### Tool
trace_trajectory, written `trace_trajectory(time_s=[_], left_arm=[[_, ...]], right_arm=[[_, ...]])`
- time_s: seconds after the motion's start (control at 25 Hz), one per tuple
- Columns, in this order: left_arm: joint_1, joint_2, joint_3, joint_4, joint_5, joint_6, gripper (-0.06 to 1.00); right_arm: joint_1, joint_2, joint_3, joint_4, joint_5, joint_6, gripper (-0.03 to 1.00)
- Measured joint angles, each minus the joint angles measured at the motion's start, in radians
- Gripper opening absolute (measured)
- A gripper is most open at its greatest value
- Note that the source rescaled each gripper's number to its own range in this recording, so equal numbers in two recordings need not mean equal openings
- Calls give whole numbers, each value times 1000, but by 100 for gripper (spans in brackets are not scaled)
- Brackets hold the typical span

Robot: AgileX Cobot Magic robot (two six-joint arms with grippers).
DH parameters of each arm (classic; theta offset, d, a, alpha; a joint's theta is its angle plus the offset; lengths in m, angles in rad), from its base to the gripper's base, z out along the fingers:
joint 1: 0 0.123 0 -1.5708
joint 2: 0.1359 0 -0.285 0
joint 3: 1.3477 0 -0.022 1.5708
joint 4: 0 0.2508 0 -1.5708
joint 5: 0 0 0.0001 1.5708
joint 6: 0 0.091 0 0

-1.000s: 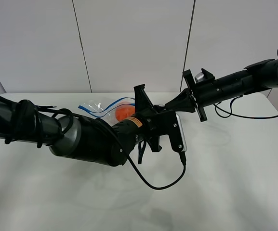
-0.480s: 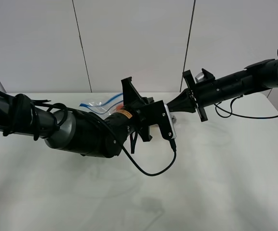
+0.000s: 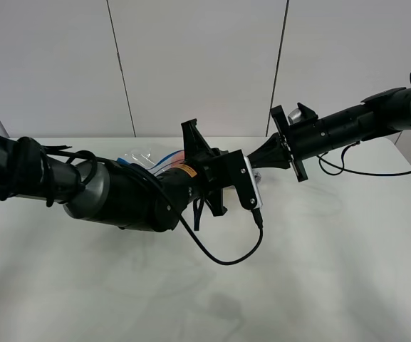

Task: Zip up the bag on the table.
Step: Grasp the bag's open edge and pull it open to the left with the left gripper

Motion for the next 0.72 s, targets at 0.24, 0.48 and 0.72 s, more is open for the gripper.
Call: trace_trajectory(time_s=[0.24, 0.48, 0.72], left_arm=[[0, -72, 0, 7, 94, -58, 46], [-1, -85, 0, 41, 244, -83, 51], [-5, -78, 0, 94, 194, -93, 51]], right_arm=[[-24, 0, 0, 12, 1, 0, 0], [-24, 0, 0, 26, 1, 0, 0], [-24, 0, 0, 29, 1, 0, 0]])
